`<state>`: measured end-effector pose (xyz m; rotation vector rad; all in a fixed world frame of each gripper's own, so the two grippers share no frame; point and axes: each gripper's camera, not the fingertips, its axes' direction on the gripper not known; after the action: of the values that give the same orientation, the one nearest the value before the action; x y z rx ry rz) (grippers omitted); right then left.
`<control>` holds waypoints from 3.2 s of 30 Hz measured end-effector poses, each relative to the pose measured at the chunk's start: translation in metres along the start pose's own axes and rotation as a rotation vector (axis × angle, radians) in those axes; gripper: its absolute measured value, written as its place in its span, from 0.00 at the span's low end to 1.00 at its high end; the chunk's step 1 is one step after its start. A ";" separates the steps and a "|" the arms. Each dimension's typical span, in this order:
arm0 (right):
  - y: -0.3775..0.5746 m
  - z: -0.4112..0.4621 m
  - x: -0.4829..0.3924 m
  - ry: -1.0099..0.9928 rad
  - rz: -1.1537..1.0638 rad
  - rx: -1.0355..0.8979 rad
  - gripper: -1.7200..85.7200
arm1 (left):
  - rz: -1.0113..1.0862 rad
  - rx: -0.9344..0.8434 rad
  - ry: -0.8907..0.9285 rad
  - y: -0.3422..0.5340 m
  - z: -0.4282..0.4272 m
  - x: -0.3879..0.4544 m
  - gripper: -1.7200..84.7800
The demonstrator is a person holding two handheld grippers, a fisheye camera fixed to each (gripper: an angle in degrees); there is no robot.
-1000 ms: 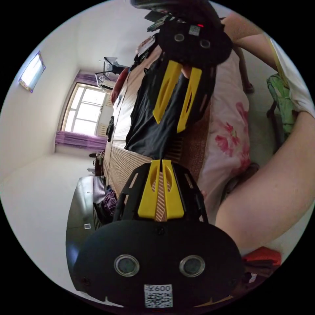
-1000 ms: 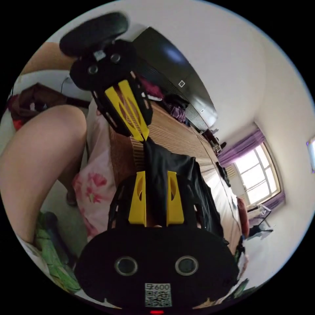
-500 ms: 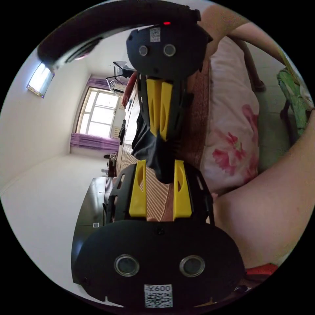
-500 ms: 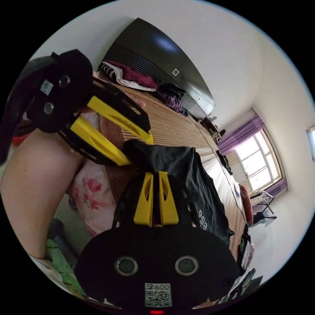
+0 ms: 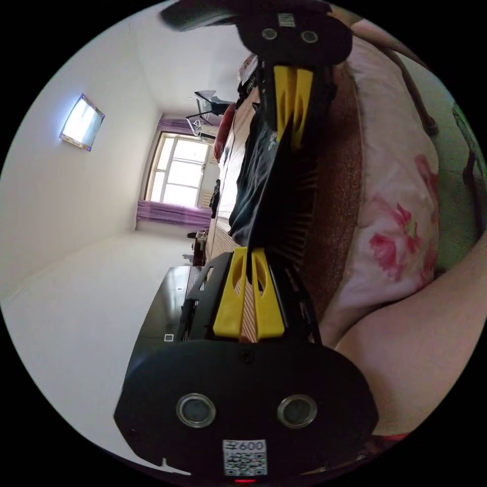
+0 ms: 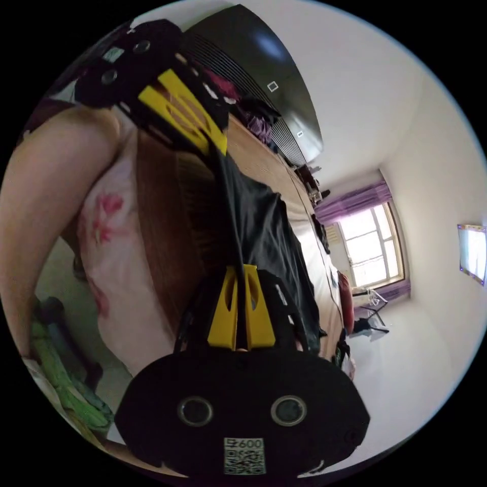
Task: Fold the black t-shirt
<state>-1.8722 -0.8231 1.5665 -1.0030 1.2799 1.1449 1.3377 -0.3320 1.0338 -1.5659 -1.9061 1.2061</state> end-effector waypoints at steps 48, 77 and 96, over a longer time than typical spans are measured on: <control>-0.344 -0.708 -0.086 0.312 0.169 -0.034 0.01 | -0.577 0.102 -0.039 -0.394 -0.133 -0.345 0.03; -0.689 -0.784 -0.082 -0.249 0.249 -0.214 0.01 | -0.417 -0.116 0.445 -0.558 0.142 -0.255 0.04; -0.846 -0.456 0.060 -0.508 0.473 -0.547 0.07 | -0.471 -0.507 0.802 -0.600 0.642 -0.237 0.10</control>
<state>-1.1262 -1.4158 1.4287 -0.7178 0.8151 2.0408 0.5718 -0.7902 1.2140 -1.3768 -1.8841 -0.1297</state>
